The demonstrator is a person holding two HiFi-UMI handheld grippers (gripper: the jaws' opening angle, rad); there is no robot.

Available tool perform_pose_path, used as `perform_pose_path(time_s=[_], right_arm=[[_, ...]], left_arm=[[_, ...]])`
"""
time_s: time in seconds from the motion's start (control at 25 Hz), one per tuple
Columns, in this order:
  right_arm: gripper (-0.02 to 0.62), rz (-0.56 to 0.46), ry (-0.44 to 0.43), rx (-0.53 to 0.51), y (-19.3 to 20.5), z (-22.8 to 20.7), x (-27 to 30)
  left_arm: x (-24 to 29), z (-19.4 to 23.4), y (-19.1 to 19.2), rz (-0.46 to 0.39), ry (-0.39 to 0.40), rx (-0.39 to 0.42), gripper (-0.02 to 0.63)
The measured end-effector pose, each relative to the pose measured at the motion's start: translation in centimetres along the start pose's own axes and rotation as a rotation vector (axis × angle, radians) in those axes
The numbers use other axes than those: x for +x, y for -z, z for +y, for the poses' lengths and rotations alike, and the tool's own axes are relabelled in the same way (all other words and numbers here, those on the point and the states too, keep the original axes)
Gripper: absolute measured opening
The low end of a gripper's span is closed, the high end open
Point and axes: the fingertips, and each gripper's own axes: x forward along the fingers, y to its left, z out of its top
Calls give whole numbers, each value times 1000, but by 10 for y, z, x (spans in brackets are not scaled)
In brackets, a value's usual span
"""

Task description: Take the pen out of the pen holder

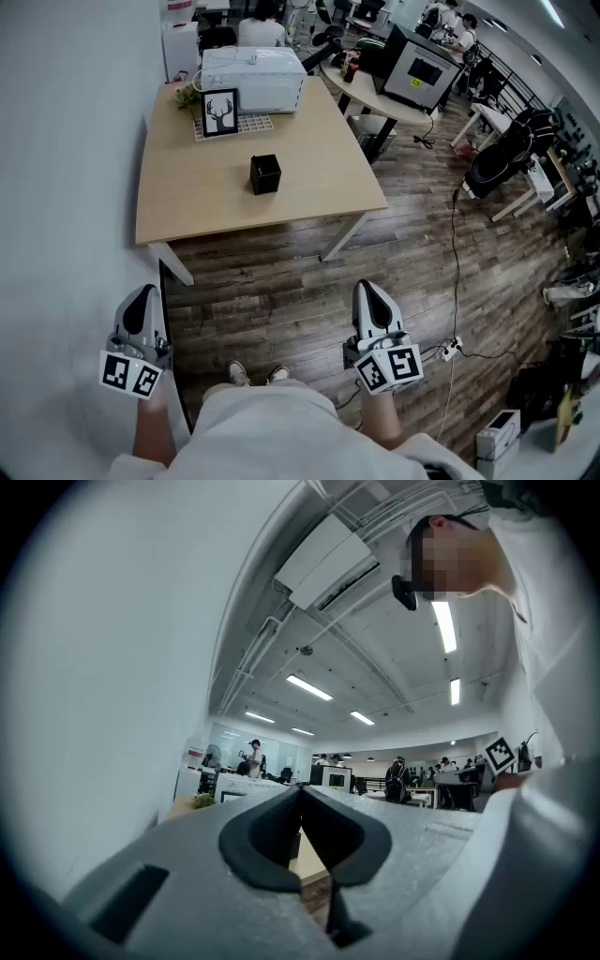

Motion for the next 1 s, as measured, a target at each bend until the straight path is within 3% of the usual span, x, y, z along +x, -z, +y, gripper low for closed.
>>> perform_pose_path(time_s=[0.68, 0.84, 0.92, 1.0], right_arm=[[-1, 61, -128, 45, 18, 33, -12], [2, 91, -185, -78, 19, 52, -12], [5, 73, -200, -91, 12, 56, -14], [78, 40, -211, -56, 4, 53, -16]], left_arm=[[-26, -40, -2, 10, 23, 15, 11], [-31, -45, -3, 2, 28, 10, 11], [-34, -51, -2, 4, 33, 7, 11], [-36, -58, 2, 7, 39, 1, 11]])
